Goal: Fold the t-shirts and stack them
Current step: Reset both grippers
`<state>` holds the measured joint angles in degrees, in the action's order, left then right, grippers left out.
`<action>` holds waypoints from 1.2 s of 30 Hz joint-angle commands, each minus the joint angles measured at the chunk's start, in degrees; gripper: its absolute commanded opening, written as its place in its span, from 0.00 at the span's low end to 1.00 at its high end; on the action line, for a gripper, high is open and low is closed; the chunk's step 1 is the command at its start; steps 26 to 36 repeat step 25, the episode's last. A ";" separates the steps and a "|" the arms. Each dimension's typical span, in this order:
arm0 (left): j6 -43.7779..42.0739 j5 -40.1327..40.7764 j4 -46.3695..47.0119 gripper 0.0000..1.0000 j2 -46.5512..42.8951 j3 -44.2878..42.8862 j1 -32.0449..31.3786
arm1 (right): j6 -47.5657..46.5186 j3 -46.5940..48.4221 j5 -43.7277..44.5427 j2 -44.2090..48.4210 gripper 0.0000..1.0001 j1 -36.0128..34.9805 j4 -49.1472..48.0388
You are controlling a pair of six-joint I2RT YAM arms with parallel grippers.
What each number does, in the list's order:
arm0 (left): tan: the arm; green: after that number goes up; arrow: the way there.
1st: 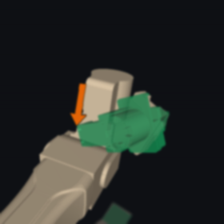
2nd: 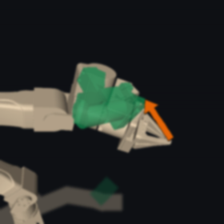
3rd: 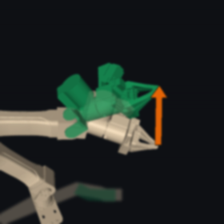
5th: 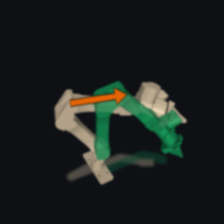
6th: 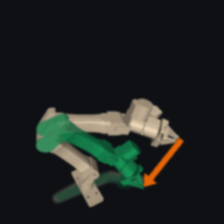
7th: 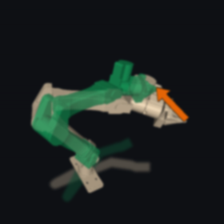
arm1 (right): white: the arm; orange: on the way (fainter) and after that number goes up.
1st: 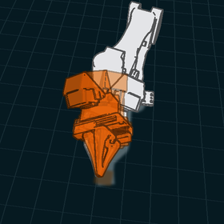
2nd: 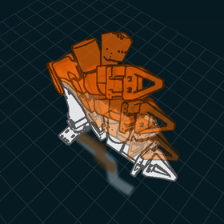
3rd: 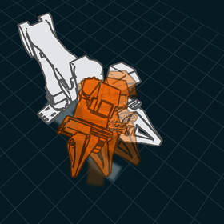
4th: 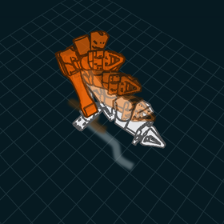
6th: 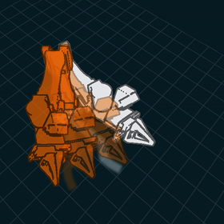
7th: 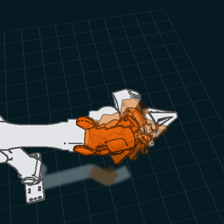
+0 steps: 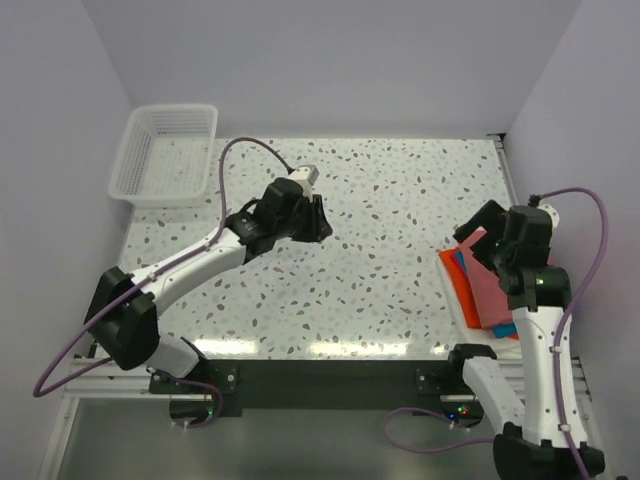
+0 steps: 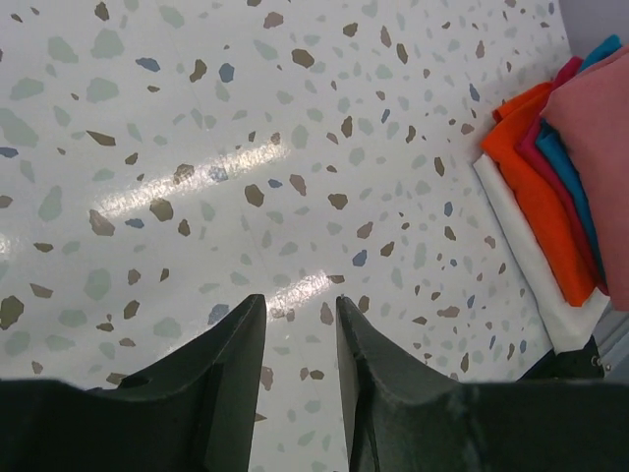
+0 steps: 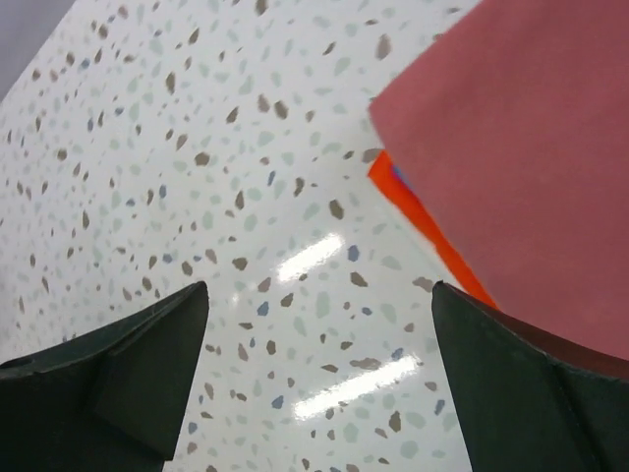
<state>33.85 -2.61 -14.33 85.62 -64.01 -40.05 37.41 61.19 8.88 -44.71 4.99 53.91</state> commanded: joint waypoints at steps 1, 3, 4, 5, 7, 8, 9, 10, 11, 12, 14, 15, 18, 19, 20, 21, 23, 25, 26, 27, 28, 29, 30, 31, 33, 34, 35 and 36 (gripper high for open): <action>-0.80 2.44 1.41 0.40 -6.42 2.13 0.06 | -1.11 -4.93 -6.74 -1.16 0.99 -8.38 -16.37; -1.41 5.85 -0.08 0.41 -9.94 3.36 0.06 | -1.20 -5.90 0.31 -4.49 0.99 -21.60 -18.65; -1.59 6.47 -0.43 0.41 -11.17 4.76 0.06 | -1.11 -6.25 4.08 -5.73 0.99 -25.78 -19.36; -1.85 7.00 -1.13 0.42 -13.70 5.73 0.06 | -1.28 -6.60 7.69 -7.22 0.99 -29.30 -20.50; -2.38 8.76 -1.67 0.43 -16.44 8.98 0.15 | -1.37 -8.97 9.39 -10.13 0.99 -37.84 -24.89; -2.64 9.63 -2.63 0.44 -19.24 10.03 0.15 | -1.37 -9.94 11.57 -10.57 0.99 -40.30 -26.65; -3.34 11.38 -3.42 0.45 -20.66 12.04 0.06 | -1.29 -12.21 12.64 -11.01 0.99 -44.85 -29.36; -3.78 12.53 -4.38 0.46 -21.89 12.85 0.15 | -1.72 -13.45 13.43 -10.93 0.99 -46.64 -30.61; -4.48 14.89 -6.66 0.47 -24.43 13.73 0.15 | -1.81 -15.90 15.09 -10.75 0.99 -49.00 -31.84; -4.84 15.87 -7.90 0.49 -25.67 15.04 0.15 | -1.64 -17.32 15.37 -9.53 0.99 -49.29 -32.20; -5.54 17.46 -10.97 0.50 -29.00 16.19 0.15 | -2.07 -20.04 15.37 -7.51 0.99 -49.29 -33.08; -5.81 18.60 -11.77 0.52 -30.15 17.50 0.15 | -2.51 -21.45 16.24 -6.45 0.99 -49.29 -32.99; -6.07 19.40 -12.74 0.53 -34.02 19.53 0.15 | -3.39 -20.59 18.79 -3.55 0.99 -49.29 -28.61; -6.07 19.14 -13.09 0.53 -34.73 19.54 0.15 | -3.39 -20.06 20.98 -2.93 0.99 -49.38 -27.38; -6.07 18.87 -13.62 0.54 -35.52 19.27 0.15 | -3.48 -19.45 22.22 -2.15 0.99 -49.29 -25.10; -6.42 18.35 -13.88 0.54 -35.70 18.49 0.15 | -3.66 -18.66 22.84 -1.70 0.99 -49.29 -24.30; -7.30 18.34 -14.24 0.54 -35.96 17.61 0.06 | -3.92 -18.30 24.33 -0.21 0.99 -49.29 -23.15; -8.44 19.13 -14.41 0.55 -35.70 16.73 0.15 | -3.83 -18.73 25.91 0.85 0.99 -49.21 -23.93; -8.44 19.13 -14.41 0.55 -35.70 16.73 0.15 | -3.83 -18.73 25.91 0.85 0.99 -49.21 -23.93; -8.44 19.13 -14.41 0.55 -35.70 16.73 0.15 | -3.83 -18.73 25.91 0.85 0.99 -49.21 -23.93; -8.44 19.13 -14.41 0.55 -35.70 16.73 0.15 | -3.83 -18.73 25.91 0.85 0.99 -49.21 -23.93; -8.44 19.13 -14.41 0.55 -35.70 16.73 0.15 | -3.83 -18.73 25.91 0.85 0.99 -49.21 -23.93; -8.44 19.13 -14.41 0.55 -35.70 16.73 0.15 | -3.83 -18.73 25.91 0.85 0.99 -49.21 -23.93; -8.44 19.13 -14.41 0.55 -35.70 16.73 0.15 | -3.83 -18.73 25.91 0.85 0.99 -49.21 -23.93; -8.44 19.13 -14.41 0.55 -35.70 16.73 0.15 | -3.83 -18.73 25.91 0.85 0.99 -49.21 -23.93; -8.44 19.13 -14.41 0.55 -35.70 16.73 0.15 | -3.83 -18.73 25.91 0.85 0.99 -49.21 -23.93; -8.44 19.13 -14.41 0.55 -35.70 16.73 0.15 | -3.83 -18.73 25.91 0.85 0.99 -49.21 -23.93; -8.44 19.13 -14.41 0.55 -35.70 16.73 0.15 | -3.83 -18.73 25.91 0.85 0.99 -49.21 -23.93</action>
